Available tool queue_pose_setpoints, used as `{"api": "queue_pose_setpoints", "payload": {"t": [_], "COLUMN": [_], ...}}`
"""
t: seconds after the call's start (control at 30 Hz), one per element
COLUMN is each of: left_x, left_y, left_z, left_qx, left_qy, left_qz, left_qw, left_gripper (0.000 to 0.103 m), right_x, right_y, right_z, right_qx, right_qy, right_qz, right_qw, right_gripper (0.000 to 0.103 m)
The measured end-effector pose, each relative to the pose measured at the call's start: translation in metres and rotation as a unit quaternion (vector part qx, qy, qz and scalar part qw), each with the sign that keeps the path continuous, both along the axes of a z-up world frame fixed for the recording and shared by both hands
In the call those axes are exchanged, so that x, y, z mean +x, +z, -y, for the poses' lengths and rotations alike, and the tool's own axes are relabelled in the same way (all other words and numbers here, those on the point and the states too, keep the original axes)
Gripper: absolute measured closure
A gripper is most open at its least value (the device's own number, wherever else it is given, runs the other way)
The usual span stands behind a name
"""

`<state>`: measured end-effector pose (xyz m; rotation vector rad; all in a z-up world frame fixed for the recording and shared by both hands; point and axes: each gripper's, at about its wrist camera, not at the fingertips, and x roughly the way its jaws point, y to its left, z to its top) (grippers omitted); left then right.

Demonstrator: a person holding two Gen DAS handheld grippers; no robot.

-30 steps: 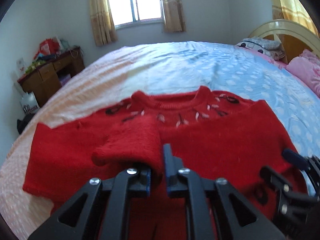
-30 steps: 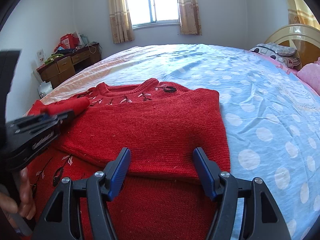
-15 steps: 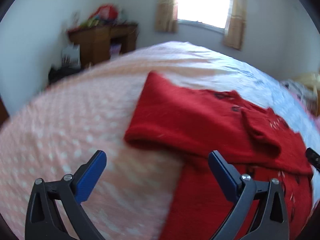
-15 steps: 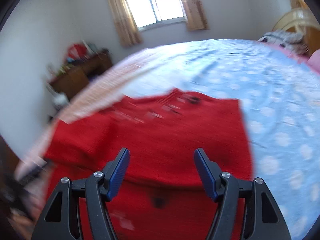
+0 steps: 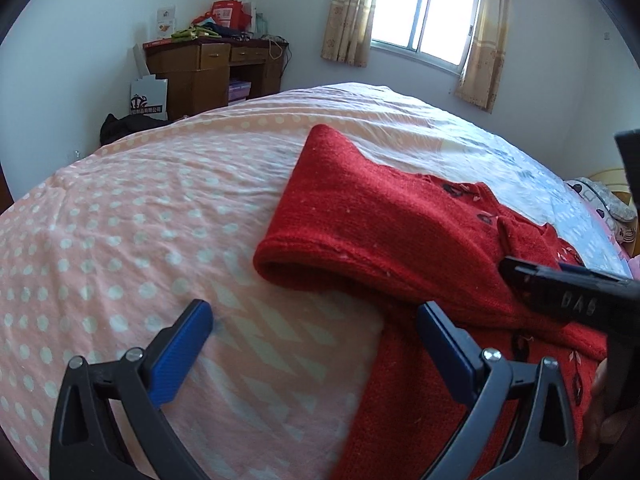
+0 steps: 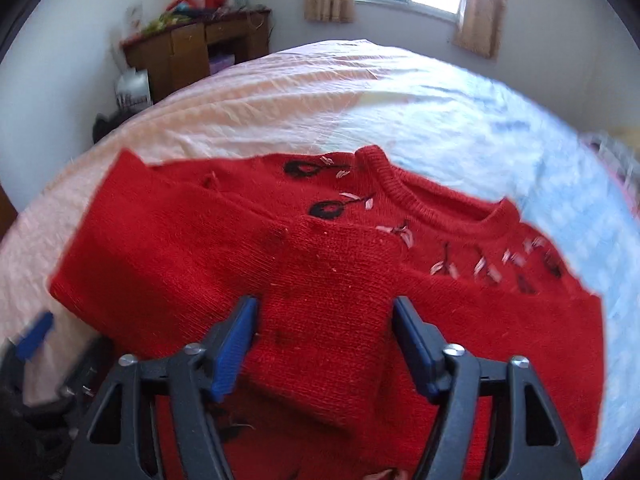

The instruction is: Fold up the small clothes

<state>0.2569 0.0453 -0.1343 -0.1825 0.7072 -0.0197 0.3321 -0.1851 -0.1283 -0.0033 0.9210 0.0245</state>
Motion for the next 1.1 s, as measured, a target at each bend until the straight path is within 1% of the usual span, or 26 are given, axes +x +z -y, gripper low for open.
{"api": "queue_pose_setpoints", "payload": {"t": [0.03,0.07,0.1,0.17,0.27,0.33,0.4,0.43,0.5,0.53,0.63,0.67,0.7,0.77,0.87,0.9,0.97,1.0,1.1], "left_x": [-0.001,0.0,-0.001,-0.001,-0.004,-0.005,-0.005,-0.005,-0.005,-0.006,-0.001,0.003,0.009,0.024,0.048,0.051,0.049,0.049,0.05], "left_y": [0.0,-0.001,-0.001,-0.001,-0.001,-0.001,0.0,0.001,0.005,0.008,0.022,0.025,0.029,0.028,0.012,0.009,0.011,0.009,0.006], "left_z": [-0.002,-0.002,-0.002,-0.003,-0.005,-0.008,-0.009,-0.009,-0.009,-0.009,-0.009,-0.009,-0.006,0.001,0.01,0.011,0.016,0.017,0.015], "left_qx": [-0.001,-0.002,-0.004,-0.004,-0.013,-0.021,-0.025,-0.024,-0.025,-0.029,-0.049,-0.055,-0.057,-0.047,0.002,0.014,0.033,0.04,0.037], "left_qy": [0.0,0.0,0.001,0.002,0.001,0.0,0.0,0.0,0.002,0.002,0.007,0.012,0.017,0.026,0.069,0.075,0.082,0.086,0.091], "left_qz": [0.001,0.003,0.004,0.005,0.009,0.012,0.012,0.01,0.004,0.003,0.002,0.003,0.0,-0.015,-0.066,-0.072,-0.062,-0.062,-0.064], "left_qw": [1.0,1.0,1.0,1.0,0.9999,0.9997,0.9996,0.9997,0.9997,0.9996,0.9988,0.9984,0.9982,0.9984,0.9954,0.9945,0.9942,0.9935,0.9932], "left_gripper": [0.0,0.0,0.0,0.0,0.0,0.0,0.0,0.0,0.0,0.0,0.0,0.0,0.0,0.0,0.0,0.0,0.0,0.0,0.0], "right_x": [0.0,0.001,0.001,0.002,0.002,0.003,0.003,0.003,0.001,-0.001,-0.012,-0.015,-0.021,-0.033,-0.04,-0.043,-0.053,-0.059,-0.074], "right_y": [0.001,0.005,0.009,0.021,0.056,0.091,0.122,0.142,0.176,0.188,0.223,0.227,0.231,0.23,0.215,0.207,0.186,0.17,0.128], "right_z": [0.005,0.01,0.013,0.018,0.019,0.019,0.015,0.012,0.006,0.003,-0.007,-0.008,-0.008,0.002,0.03,0.042,0.072,0.093,0.14], "right_qx": [0.019,0.024,0.035,0.067,0.112,0.15,0.173,0.187,0.198,0.198,0.18,0.176,0.171,0.157,0.154,0.151,0.145,0.151,0.169], "right_qy": [-0.008,-0.014,-0.016,-0.01,0.001,0.012,0.025,0.035,0.055,0.063,0.085,0.088,0.09,0.081,0.057,0.046,0.017,-0.003,-0.049], "right_qz": [-0.006,-0.007,-0.004,0.001,0.032,0.063,0.09,0.108,0.134,0.145,0.185,0.191,0.199,0.211,0.203,0.199,0.194,0.188,0.165], "right_qw": [1.0,1.0,0.999,0.998,0.993,0.987,0.98,0.976,0.969,0.967,0.962,0.962,0.961,0.962,0.965,0.967,0.97,0.971,0.97], "right_gripper": [0.076,0.083,0.087,0.089,0.09,0.09,0.09,0.09,0.09,0.09,0.09,0.09,0.09,0.09,0.09,0.09,0.09,0.09,0.09]}}
